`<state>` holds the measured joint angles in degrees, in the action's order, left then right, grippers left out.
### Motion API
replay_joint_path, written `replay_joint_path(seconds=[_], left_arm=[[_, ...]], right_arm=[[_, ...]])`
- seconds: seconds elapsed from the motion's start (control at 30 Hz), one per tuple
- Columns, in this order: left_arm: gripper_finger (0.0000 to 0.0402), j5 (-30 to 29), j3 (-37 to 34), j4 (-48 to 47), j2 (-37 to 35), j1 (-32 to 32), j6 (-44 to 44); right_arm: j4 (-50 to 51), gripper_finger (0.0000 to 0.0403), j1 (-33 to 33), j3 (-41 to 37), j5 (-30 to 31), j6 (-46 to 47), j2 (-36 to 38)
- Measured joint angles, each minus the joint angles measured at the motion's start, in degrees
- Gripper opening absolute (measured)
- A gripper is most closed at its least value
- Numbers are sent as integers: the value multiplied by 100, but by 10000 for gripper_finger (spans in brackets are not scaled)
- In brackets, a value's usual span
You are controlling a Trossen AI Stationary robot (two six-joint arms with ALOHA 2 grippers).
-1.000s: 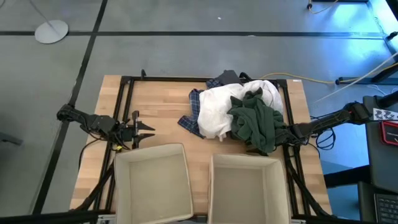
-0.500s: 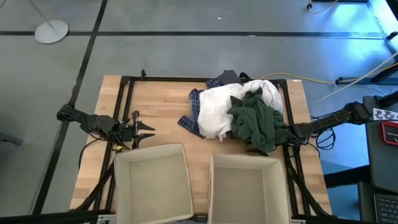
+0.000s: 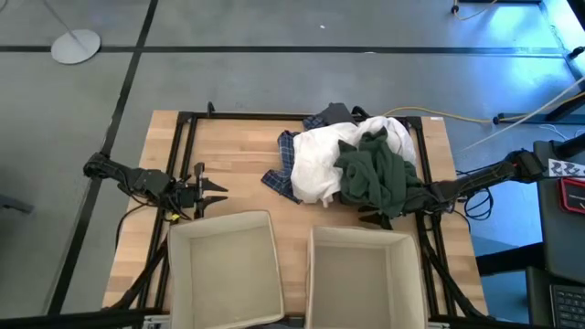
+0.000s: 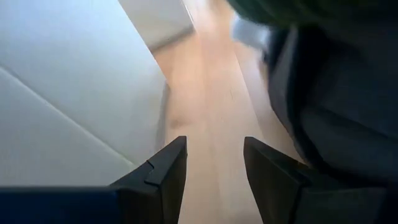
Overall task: Sort clothes
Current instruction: Put the green shirt into the right laundry organizer
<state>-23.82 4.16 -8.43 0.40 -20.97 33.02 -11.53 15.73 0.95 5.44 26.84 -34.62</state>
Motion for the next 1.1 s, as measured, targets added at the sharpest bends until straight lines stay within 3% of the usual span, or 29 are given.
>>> replay_joint_path(seconds=[0.2,0.43,0.63,0.77,0.97,1.1], left_arm=[[88,1,0,4,0,0,-2],[88,-4,-12,85,0,2,-810],[88,-5,-24,902,0,2,-2546],[88,-6,-20,1591,-4,0,-3891],[88,-2,-17,2179,0,2,-3839],[88,-27,-16,3013,0,2,-3184]], right_arm=[[-223,163,0,660,49,-339,14],[-120,163,0,1311,68,-791,-52],[282,163,0,1782,346,-934,-52],[258,163,0,2157,33,-1222,-49],[249,163,4,2581,-287,-1411,-49],[259,163,4,2857,-469,-1405,-100]])
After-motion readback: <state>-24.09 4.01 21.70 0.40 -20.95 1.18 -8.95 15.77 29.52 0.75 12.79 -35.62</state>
